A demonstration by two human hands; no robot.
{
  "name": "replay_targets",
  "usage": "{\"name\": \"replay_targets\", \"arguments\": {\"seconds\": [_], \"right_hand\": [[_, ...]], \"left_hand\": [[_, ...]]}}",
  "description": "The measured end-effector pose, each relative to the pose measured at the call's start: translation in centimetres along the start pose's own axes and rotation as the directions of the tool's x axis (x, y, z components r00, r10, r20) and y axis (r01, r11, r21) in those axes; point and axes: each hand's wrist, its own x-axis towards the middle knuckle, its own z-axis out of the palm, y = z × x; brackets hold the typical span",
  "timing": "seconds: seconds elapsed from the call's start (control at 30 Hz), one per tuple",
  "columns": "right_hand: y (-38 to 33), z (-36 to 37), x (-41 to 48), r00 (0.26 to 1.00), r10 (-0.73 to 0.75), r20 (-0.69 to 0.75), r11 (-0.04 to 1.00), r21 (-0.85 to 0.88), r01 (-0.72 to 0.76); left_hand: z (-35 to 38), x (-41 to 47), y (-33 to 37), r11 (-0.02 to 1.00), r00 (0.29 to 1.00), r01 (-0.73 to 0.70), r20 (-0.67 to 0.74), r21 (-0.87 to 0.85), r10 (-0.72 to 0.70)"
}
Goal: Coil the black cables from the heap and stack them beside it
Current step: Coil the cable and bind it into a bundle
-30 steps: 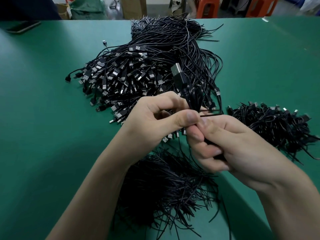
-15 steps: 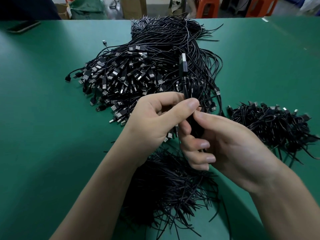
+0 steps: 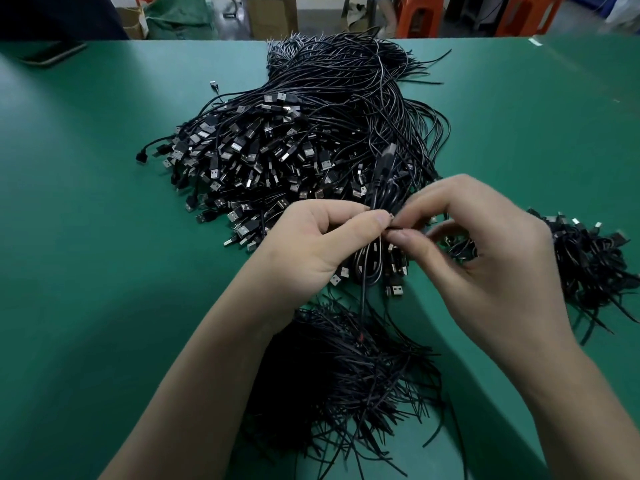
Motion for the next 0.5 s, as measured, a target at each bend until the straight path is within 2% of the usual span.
{"name": "replay_targets", "arguments": {"seconds": [0.17,0.3,0.37,0.4,0.43,0.5], "right_hand": [[0.0,-0.2,0.0,0.997,-0.073,-0.010,0.995,-0.067,0.072],[-0.4,0.1,-0.1,1.000,-0.024,-0.016,1.000,-0.003,0.024],[-0.5,0.5,-0.2,0.993,0.111,-0.043,0.983,0.154,-0.103],[-0.6,0.7,-0.2,0.978,0.201,-0.047,0.943,0.281,-0.180],[-0.8,1.0,-0.1,0.955,0.293,-0.042,0.875,0.415,-0.250],[-1.1,1.3,-0.1,0.885,0.464,0.026,0.669,0.645,-0.370]], "left_hand": [[-0.5,-0.1,0.0,0.989,0.985,0.145,0.095,-0.010,-0.143],[-1.0,-0.2,-0.3,0.989,0.977,0.148,0.149,0.020,-0.149],[-0.9,-0.2,-0.3,0.995,0.987,0.099,0.124,0.001,-0.098],[-0.7,-0.2,-0.1,0.999,0.994,0.048,0.100,0.010,-0.049],[-0.5,-0.3,0.1,0.999,0.998,-0.008,0.069,0.038,0.005],[-0.2,-0.3,0.3,0.985,0.994,-0.104,0.006,0.140,0.105]]}}
